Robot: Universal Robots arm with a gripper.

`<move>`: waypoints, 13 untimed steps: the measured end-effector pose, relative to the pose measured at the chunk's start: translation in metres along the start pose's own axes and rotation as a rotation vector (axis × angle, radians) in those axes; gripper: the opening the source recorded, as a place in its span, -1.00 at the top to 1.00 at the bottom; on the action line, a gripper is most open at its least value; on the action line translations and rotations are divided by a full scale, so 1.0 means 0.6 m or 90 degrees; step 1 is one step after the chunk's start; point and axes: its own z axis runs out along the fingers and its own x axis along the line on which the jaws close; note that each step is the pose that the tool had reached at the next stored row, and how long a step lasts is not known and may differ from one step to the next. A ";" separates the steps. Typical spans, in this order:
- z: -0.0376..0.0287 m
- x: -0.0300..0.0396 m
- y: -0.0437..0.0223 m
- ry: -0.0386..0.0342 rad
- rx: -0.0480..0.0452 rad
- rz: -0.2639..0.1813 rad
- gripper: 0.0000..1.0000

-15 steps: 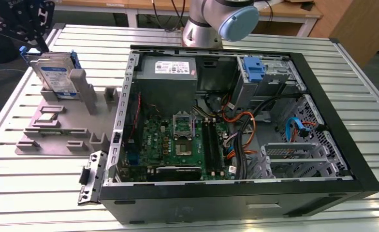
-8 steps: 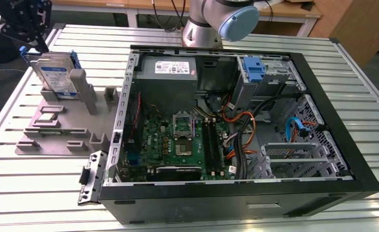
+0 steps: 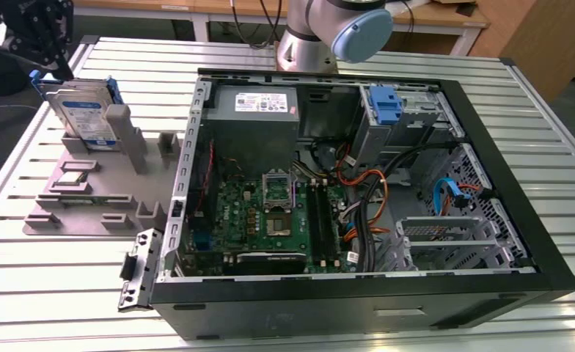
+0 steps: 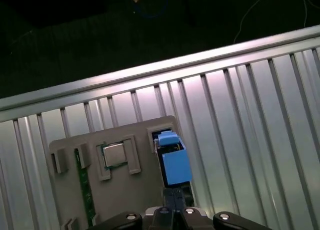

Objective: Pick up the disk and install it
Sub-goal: 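Pick up the disk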

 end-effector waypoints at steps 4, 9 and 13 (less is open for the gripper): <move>0.001 0.000 0.000 0.0014 -0.0008 -0.031 0.79; 0.001 -0.002 -0.010 0.0014 -0.0009 -0.033 0.79; 0.002 -0.004 -0.014 0.0018 -0.0011 -0.043 0.79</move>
